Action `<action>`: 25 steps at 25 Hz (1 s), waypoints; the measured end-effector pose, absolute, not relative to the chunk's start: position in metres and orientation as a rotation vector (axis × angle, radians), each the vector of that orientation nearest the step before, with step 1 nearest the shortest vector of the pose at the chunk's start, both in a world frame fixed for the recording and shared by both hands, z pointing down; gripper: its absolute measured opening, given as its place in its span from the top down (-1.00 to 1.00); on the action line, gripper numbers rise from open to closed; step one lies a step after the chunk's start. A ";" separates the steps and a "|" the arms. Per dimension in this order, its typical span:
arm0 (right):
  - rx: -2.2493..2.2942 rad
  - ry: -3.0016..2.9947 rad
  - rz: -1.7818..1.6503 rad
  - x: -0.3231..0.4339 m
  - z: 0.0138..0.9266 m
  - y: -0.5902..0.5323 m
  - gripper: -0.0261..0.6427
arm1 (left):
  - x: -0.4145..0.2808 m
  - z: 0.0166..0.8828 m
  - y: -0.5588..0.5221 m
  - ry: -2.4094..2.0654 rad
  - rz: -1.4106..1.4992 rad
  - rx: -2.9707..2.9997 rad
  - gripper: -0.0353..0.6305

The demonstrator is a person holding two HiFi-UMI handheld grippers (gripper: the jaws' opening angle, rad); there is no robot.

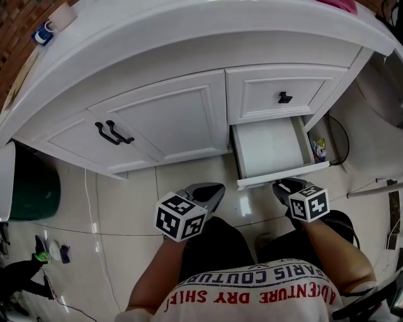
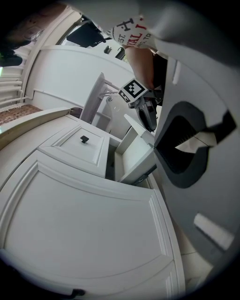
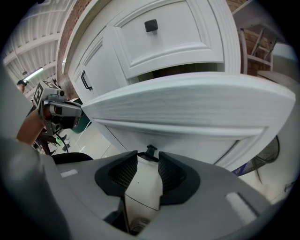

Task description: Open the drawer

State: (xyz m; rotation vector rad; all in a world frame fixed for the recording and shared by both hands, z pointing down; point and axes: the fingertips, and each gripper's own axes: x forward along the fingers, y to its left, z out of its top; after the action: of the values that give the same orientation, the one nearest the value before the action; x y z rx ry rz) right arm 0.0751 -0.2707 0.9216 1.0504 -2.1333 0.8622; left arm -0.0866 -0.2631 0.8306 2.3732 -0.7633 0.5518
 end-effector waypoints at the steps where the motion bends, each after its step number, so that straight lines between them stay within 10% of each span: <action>1: 1.049 -2.132 0.856 0.075 0.921 -0.270 0.49 | -0.086 0.831 -0.262 -0.762 0.555 2.374 0.94; 25: 1.000 -2.105 0.775 0.078 0.921 -0.253 0.53 | -0.083 0.833 -0.265 -0.736 0.556 2.380 0.94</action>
State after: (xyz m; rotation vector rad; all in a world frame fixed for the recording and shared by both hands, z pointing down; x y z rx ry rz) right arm 0.0785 -0.2530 0.9209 1.0005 -2.1052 0.7752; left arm -0.0829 -0.2649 0.8334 2.3796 -0.7358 0.5564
